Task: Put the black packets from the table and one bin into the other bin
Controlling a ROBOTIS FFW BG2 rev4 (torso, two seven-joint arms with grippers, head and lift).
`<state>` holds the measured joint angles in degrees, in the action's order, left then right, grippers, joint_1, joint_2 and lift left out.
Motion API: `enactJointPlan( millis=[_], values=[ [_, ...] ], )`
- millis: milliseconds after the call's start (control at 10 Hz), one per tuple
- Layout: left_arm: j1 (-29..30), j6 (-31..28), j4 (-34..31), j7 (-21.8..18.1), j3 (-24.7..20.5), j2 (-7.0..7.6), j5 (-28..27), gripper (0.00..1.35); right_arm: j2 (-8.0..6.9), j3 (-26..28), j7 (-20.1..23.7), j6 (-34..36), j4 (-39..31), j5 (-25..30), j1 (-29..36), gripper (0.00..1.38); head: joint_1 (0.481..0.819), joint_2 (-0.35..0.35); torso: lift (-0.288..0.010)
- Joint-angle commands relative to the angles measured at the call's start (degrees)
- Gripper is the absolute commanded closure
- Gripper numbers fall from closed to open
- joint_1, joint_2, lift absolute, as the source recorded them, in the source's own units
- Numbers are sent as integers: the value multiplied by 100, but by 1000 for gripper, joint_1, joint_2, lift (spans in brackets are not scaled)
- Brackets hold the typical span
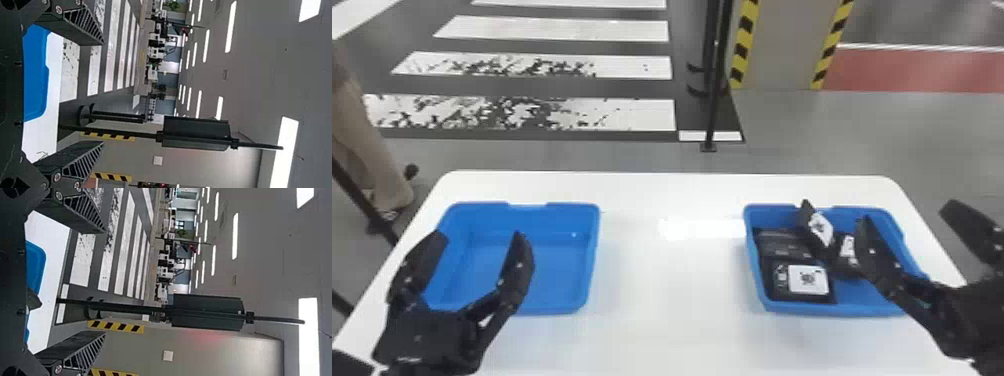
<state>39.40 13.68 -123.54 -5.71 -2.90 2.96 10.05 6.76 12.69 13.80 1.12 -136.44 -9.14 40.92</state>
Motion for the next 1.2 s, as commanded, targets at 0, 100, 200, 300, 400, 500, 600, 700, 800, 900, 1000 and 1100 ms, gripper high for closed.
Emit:
enactJointPlan(
  millis=[0, 100, 200, 300, 400, 500, 600, 700, 800, 900, 1000, 1100],
  values=[
    [-3, -17, 0, 0, 16, 11, 0, 142, 0, -1, 0, 0, 10, -35, 0, 105, 695, -36, -110],
    [-3, -31, 0, 0, 16, 11, 0, 142, 0, -12, 0, 28, 24, -46, 0, 105, 695, -38, -110],
    [-17, -59, 0, 0, 16, 11, 12, 144, 18, -58, 0, 28, 67, -115, -14, 105, 695, -39, -110],
    [-31, -88, 0, -9, 39, 20, 23, 144, 27, -92, 0, 28, 81, -126, -28, 105, 695, -37, -110],
    [-31, -88, 0, -18, 39, 29, 23, 142, 27, -92, 0, 28, 81, -138, -28, 105, 695, -36, -110],
    [-31, -88, 0, -27, 39, 29, 57, 144, 27, -92, 18, 14, 81, -183, -28, 105, 695, -35, -110],
    [-31, -116, 0, -35, 39, 29, 80, 144, 27, -92, 18, 0, 67, -183, -28, 105, 695, -34, -110],
    [-31, -158, 0, -53, 28, 20, 92, 144, 27, -92, 27, 0, 67, -183, -28, 105, 695, -34, -110],
    [-45, -242, 0, -71, 28, 29, 126, 144, 35, -92, 35, 0, 67, -206, -28, 105, 695, -32, -110],
    [-59, -327, 28, -141, 5, 29, 172, 144, 35, -92, 44, 0, 53, -218, -28, 105, 695, -32, -110],
    [-73, -256, 28, -159, 16, 29, 160, 144, 35, -92, 53, -14, 53, -218, -14, 105, 695, -34, -110],
    [-73, -214, 28, -167, 16, 29, 137, 144, 35, -92, 53, -14, 53, -218, -14, 105, 695, -34, -110]
  ],
)
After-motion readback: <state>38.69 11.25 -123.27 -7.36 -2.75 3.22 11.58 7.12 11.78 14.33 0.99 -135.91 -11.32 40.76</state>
